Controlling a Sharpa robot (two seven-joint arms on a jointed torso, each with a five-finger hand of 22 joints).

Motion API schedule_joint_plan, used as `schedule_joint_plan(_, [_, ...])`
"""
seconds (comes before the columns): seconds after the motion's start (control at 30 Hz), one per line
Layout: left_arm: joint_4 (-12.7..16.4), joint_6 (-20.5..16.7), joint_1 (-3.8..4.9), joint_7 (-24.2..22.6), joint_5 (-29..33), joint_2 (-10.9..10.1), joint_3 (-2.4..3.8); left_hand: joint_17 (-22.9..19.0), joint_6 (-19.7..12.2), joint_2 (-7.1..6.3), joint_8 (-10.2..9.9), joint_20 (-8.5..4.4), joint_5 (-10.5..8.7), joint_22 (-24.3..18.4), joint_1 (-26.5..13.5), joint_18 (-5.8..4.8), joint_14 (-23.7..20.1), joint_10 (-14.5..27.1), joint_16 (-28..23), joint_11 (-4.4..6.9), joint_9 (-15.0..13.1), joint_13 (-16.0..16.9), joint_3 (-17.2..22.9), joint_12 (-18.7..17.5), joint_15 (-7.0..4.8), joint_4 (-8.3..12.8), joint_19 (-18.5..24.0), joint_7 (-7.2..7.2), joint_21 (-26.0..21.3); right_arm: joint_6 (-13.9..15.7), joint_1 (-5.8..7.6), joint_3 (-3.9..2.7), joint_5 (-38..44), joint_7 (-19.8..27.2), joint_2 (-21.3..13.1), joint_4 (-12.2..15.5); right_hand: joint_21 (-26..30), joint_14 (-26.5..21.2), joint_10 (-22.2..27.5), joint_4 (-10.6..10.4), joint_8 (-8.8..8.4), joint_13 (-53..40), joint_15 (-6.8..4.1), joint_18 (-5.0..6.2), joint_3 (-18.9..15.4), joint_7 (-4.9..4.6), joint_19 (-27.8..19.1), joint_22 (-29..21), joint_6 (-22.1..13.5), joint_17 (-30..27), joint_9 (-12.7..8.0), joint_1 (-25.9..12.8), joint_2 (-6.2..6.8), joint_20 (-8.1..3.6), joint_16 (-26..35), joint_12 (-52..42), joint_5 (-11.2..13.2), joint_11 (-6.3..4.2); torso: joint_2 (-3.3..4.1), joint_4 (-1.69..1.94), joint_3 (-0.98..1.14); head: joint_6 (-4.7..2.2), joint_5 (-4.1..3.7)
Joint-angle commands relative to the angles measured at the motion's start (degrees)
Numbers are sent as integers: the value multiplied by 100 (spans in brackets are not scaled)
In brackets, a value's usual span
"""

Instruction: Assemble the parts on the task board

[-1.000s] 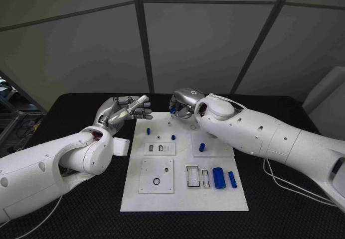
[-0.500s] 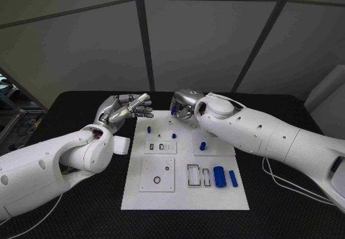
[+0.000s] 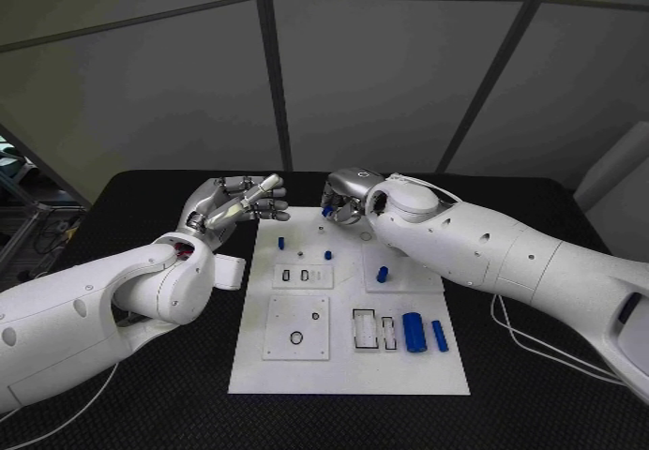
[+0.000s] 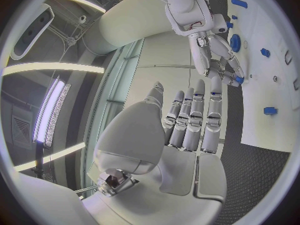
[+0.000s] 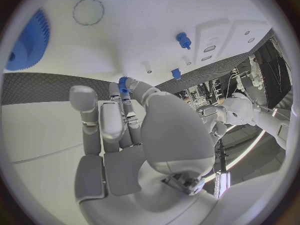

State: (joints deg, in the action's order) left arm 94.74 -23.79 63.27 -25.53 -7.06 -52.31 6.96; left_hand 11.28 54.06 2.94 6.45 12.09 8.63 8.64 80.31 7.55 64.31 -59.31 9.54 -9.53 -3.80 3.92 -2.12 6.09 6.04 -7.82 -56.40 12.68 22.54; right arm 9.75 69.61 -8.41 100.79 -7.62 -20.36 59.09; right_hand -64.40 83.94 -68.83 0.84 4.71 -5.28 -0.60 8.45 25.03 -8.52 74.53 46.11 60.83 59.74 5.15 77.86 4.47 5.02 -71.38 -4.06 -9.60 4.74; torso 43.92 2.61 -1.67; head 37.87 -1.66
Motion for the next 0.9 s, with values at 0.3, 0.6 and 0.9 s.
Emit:
schedule_joint_plan(0.3, [12,76,16,-29,-35,-1,6,5,-8,26,-19,8,-18,-5,-26,289,-18,-4,-26,-13,5,-7,38,-33,38,-7,-15,28,-31,-235,5,15,13,42,72,-85,-55,177,371,-85,-98,66,108,-85,-7,-58,-97,-3,-222,79,-50,-94,148,99,-110,50,196,78,3,2,-7,13,18])
schedule_joint_plan(0.6, [6,77,19,-27,-35,-2,6,5,-8,26,-19,8,-18,-5,-26,289,-18,-4,-26,-13,5,-7,38,-33,38,-7,-15,28,-31,-188,5,26,13,47,58,-79,6,130,576,-103,-116,105,147,-58,-38,-80,-198,-118,-398,-58,-83,-123,217,132,-39,48,214,114,4,-9,-7,19,24])
schedule_joint_plan(0.9, [2,80,19,-18,-34,-33,6,5,-8,26,-19,8,-18,-5,-26,289,-18,-4,-26,-13,5,-7,38,-33,38,-7,-15,28,-31,298,3,28,-23,-8,-204,225,843,-322,1609,-101,-111,162,260,158,-426,-47,-935,-1386,-1113,-1295,-134,-62,291,228,792,10,272,264,-3,-31,7,-1,48])
